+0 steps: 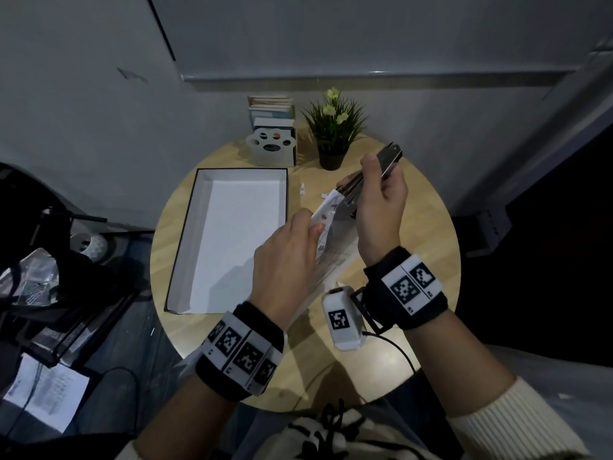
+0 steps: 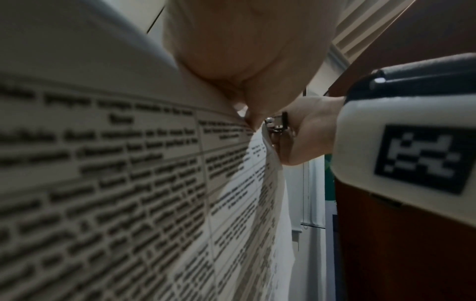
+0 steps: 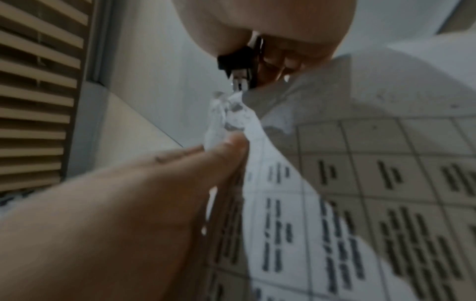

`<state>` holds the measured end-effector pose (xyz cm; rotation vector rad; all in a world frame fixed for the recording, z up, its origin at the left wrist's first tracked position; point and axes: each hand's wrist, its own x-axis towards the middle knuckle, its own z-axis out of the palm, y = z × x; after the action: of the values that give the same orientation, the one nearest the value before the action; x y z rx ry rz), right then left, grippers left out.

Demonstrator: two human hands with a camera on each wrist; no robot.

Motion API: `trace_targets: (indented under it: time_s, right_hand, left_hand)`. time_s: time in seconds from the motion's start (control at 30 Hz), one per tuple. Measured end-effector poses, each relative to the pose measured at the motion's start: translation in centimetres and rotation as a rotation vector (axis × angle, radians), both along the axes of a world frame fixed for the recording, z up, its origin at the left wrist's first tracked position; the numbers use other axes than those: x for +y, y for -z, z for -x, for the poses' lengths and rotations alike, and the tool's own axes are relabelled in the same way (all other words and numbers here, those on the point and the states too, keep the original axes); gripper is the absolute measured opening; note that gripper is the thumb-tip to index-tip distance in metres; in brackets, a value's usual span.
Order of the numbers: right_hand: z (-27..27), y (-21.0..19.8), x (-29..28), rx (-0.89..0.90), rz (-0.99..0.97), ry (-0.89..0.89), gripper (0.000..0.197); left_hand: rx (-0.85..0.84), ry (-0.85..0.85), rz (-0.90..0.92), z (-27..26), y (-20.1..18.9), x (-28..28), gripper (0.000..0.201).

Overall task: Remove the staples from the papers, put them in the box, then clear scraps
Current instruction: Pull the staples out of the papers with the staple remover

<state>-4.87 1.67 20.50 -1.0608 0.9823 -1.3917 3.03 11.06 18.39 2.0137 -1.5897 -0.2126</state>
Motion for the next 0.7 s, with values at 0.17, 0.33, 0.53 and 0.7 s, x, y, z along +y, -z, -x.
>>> trace_targets:
  time_s: [0.17,0.33,0.53,0.7]
  right_hand:
    - [-0.03,-0.07,0.29,0.003,-0.006,0.03,0.019]
    - [-0.37,0.06,0.47,0.052,0.002,0.049,0.026]
    - [-0.51,0.01,0.42,0.079,-0.017,0.077,0.038]
    - [-0.67,0.45,0.3,0.061,-0.019,0.078,0.041]
  left_hand:
    - [0.065,0.02,0.02,0.18,-0.11,0.2,0.023]
    - [0.047,0.042,0.039,0.33,-0.05,0.22,0.022]
    - [0.053,0.031,0.054,0.44,-0.08,0.2,0.022]
    - [0.051,0.037,0.06,0.5,-0.13,0.06,0.022]
